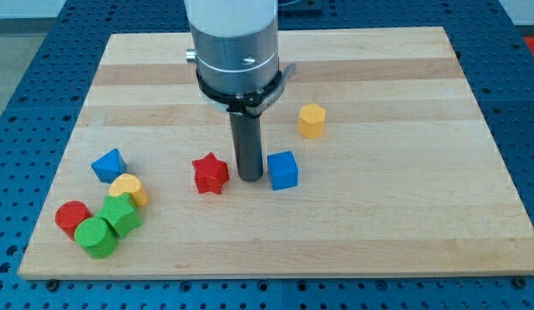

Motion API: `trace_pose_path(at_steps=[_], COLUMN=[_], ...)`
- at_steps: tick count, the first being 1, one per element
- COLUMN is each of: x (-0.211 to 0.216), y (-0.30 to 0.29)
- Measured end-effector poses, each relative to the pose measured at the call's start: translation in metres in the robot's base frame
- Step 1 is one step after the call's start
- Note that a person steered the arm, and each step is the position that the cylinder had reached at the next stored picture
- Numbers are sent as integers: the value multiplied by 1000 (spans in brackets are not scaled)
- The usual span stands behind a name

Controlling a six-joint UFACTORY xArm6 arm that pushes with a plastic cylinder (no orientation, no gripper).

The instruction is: Move the red star into the yellow heart

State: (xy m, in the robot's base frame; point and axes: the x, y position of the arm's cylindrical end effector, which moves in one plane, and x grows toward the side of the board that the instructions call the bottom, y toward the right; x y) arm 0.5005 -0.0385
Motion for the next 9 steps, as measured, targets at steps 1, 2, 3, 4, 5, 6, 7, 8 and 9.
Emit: trace_pose_path(at_steps=[1, 2, 3, 4, 5, 6, 7, 8, 9], x=[10, 12, 10, 7, 6, 6, 6, 6, 3], y=[-9, -18, -18, -18, -25, -46, -71, -91, -95])
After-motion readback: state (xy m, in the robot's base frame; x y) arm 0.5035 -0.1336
